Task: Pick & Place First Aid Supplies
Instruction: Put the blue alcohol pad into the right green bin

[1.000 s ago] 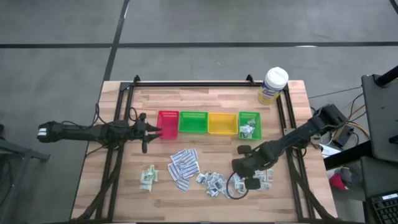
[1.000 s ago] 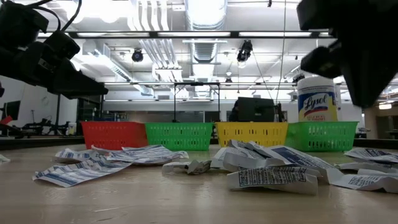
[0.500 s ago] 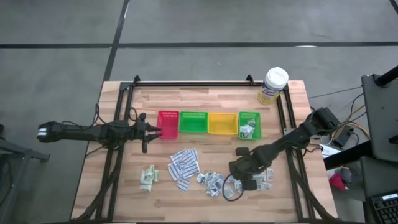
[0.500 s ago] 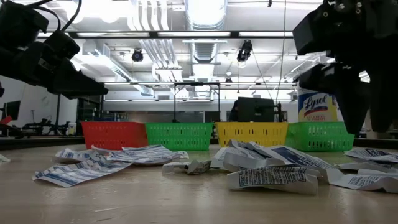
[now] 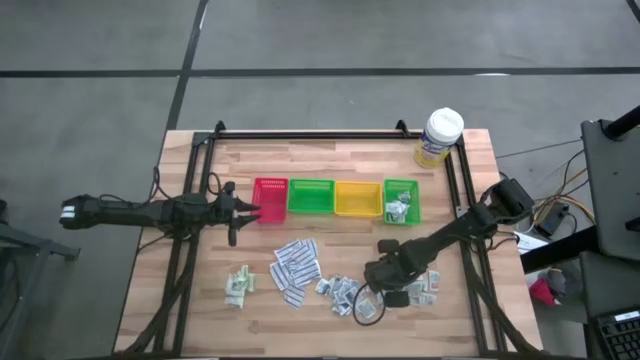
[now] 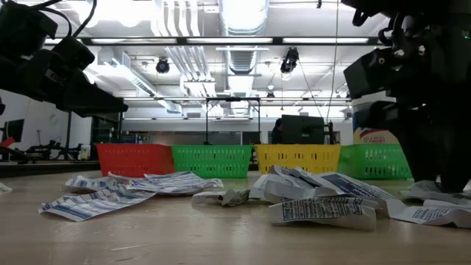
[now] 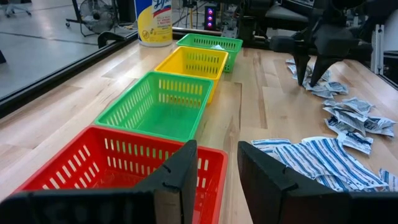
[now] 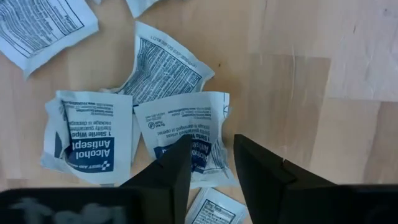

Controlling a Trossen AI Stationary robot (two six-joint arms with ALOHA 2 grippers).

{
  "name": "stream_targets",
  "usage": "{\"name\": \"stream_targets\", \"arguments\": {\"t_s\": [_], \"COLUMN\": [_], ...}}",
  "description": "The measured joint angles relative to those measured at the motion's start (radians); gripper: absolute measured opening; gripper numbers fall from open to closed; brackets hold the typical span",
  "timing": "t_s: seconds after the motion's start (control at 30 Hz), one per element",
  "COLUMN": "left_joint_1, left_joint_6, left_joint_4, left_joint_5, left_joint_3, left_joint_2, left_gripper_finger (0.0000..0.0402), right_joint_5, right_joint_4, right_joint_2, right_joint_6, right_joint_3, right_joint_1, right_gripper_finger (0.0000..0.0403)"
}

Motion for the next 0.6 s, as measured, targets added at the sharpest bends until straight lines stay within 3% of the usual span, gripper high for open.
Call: {"name": "stream_targets", "arguments": {"t_s": [0.6], "left_joint_1": [0.000], "left_joint_6": [0.000], "left_joint_4": [0.000], "left_joint_5": [0.000], "left_joint_3": [0.000], "left_joint_2": [0.000], "left_gripper_finger": [0.0113], "right_joint_5": [0.004], "right_joint_4": [-0.008], "right_joint_2": [-0.009], "right_joint_6": [-0.003], "right_joint_3": [0.000], "right_joint_1": [0.000], "right_gripper_finger": [0.0029]}}
